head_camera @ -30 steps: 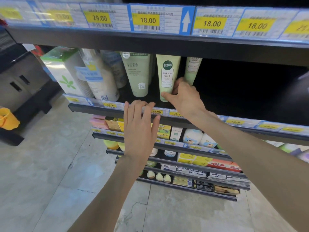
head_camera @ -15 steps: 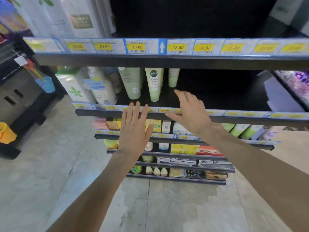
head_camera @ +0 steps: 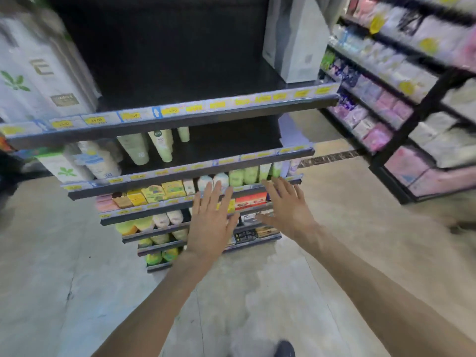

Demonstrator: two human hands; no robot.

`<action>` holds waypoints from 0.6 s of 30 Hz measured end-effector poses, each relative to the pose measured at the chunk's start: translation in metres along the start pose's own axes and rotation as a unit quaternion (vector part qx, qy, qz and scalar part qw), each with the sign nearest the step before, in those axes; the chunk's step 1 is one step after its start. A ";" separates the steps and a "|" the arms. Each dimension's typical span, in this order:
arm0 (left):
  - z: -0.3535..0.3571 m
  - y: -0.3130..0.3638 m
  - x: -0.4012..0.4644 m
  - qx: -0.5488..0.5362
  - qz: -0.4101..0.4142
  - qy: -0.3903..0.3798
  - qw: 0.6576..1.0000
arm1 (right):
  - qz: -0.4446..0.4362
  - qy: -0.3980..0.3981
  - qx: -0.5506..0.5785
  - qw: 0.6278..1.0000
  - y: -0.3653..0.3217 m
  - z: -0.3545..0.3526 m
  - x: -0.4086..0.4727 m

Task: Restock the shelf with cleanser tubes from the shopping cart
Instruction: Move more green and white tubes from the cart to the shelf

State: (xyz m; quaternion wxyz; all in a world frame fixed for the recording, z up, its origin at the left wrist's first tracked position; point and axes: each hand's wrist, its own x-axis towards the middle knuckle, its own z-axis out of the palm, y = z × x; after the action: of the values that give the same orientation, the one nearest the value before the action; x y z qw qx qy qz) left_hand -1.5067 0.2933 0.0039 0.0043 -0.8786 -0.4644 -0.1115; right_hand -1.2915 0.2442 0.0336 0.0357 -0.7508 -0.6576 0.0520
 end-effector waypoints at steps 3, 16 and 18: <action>-0.002 0.060 0.001 -0.013 0.040 -0.029 0.999 | 0.059 0.010 -0.007 0.998 0.056 -0.009 -0.055; 0.047 0.383 0.035 -0.046 0.229 -0.103 0.967 | 0.268 0.021 -0.028 0.963 0.331 -0.012 -0.257; 0.056 0.437 0.042 -0.052 0.252 -0.098 0.961 | 0.287 0.019 -0.028 0.957 0.375 -0.017 -0.283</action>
State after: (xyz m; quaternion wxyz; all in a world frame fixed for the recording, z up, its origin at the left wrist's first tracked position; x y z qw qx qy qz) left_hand -1.1159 0.0848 0.0001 -0.0590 -0.9727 -0.2201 -0.0447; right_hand -0.9574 -0.0855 0.0135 0.0108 -0.9094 -0.4148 0.0271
